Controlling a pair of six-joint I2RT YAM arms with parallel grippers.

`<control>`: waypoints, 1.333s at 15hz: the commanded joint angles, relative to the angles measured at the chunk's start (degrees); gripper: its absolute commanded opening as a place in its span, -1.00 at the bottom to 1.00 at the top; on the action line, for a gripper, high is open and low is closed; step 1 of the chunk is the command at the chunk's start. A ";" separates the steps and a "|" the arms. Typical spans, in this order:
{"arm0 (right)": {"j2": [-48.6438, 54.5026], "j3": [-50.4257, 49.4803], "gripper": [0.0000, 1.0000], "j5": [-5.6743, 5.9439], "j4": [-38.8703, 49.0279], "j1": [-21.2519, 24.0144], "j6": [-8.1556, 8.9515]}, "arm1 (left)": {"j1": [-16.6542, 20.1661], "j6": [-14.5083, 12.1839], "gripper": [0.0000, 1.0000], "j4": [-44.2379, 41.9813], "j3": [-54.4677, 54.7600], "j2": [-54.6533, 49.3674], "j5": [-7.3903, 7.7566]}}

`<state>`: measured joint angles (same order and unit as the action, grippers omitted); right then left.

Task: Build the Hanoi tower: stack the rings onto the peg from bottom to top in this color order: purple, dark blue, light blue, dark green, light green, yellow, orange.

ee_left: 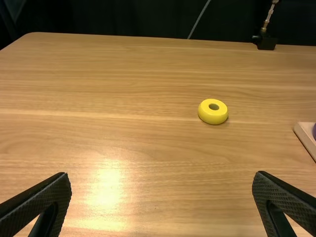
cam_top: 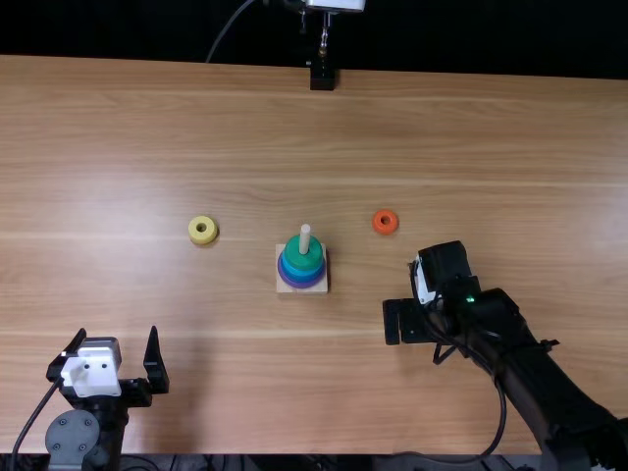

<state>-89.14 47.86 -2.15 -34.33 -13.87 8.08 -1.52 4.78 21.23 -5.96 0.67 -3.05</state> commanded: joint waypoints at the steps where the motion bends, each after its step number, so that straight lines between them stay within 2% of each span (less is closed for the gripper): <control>1: -0.50 -0.83 1.00 -0.27 0.09 0.16 -0.17 | -0.50 0.18 1.00 4.50 5.96 -0.67 -0.64; 3: -0.94 -0.57 1.00 -0.27 0.20 0.16 -0.17 | -0.50 0.18 1.00 4.50 5.96 -0.67 -0.64; 7: -1.30 -0.13 1.00 0.68 0.20 0.16 -0.06 | -0.50 0.18 1.00 4.50 5.96 -0.67 -0.64; 14: -3.32 0.13 1.00 0.89 3.89 0.16 0.15 | -0.50 0.18 1.00 4.50 5.96 -0.67 -0.64; 15: -3.23 0.13 0.50 0.99 4.21 0.16 0.15 | -0.50 0.18 1.00 4.50 5.96 -0.67 -0.64; 16: -3.05 0.13 -0.17 1.41 4.21 0.16 0.04 | -0.50 0.18 1.00 4.50 5.96 -0.67 -0.64; 17: -2.97 0.04 -0.46 1.94 4.10 0.16 -0.06 | -0.50 0.18 1.00 4.50 5.96 -0.67 -0.64; 19: -2.88 -0.48 -1.00 2.26 3.78 0.07 -0.17 | -0.59 0.18 1.00 4.50 5.96 -0.67 -0.64; 20: -2.79 -0.75 -1.00 2.26 3.68 -0.02 -0.17 | -0.59 0.18 1.00 4.50 5.96 -0.67 -0.64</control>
<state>-91.85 47.86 -0.97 -30.46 -13.87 7.79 -1.50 4.73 21.21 -5.96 0.69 -3.05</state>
